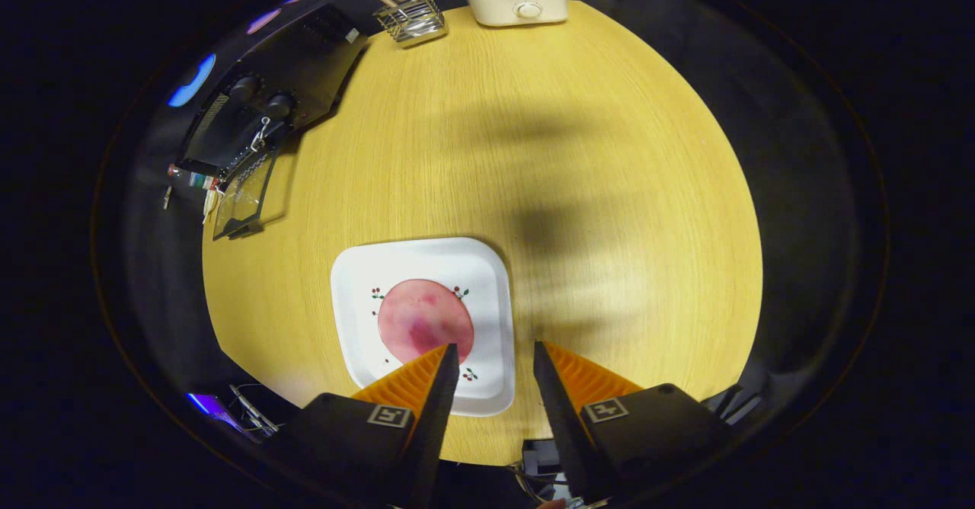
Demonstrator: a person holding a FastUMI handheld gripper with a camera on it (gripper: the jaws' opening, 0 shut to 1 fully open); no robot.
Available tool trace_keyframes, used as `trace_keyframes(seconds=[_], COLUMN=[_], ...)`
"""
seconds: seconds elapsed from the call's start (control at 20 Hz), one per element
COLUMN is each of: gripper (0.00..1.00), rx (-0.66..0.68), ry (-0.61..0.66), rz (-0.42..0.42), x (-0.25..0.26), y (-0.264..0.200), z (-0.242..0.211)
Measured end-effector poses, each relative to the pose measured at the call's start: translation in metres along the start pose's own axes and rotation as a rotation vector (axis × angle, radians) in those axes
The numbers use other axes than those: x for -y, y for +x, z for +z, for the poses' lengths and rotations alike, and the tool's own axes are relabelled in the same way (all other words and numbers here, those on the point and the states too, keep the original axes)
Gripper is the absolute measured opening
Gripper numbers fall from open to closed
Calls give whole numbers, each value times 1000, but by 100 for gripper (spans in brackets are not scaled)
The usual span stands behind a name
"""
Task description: Open the toaster oven, put the food inside, and close the toaster oven door.
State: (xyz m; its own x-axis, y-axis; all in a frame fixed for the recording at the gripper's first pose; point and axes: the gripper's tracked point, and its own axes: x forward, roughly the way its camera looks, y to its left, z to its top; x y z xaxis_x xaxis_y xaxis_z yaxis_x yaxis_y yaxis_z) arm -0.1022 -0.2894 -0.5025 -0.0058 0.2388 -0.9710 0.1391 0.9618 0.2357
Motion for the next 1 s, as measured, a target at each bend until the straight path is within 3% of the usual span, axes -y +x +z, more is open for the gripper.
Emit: trace_keyframes(seconds=[0.1, 0.2, 0.35, 0.65, 1.0], gripper=[46, 18, 5, 6, 5], rx=[-6, 2, 7, 55, 158], ry=[-15, -13, -36, 244, 458], rz=[-34, 1, 111, 400, 507], x=[13, 9, 8, -9, -57], y=[6, 6, 5, -24, -55], z=[3, 4, 3, -6, -9])
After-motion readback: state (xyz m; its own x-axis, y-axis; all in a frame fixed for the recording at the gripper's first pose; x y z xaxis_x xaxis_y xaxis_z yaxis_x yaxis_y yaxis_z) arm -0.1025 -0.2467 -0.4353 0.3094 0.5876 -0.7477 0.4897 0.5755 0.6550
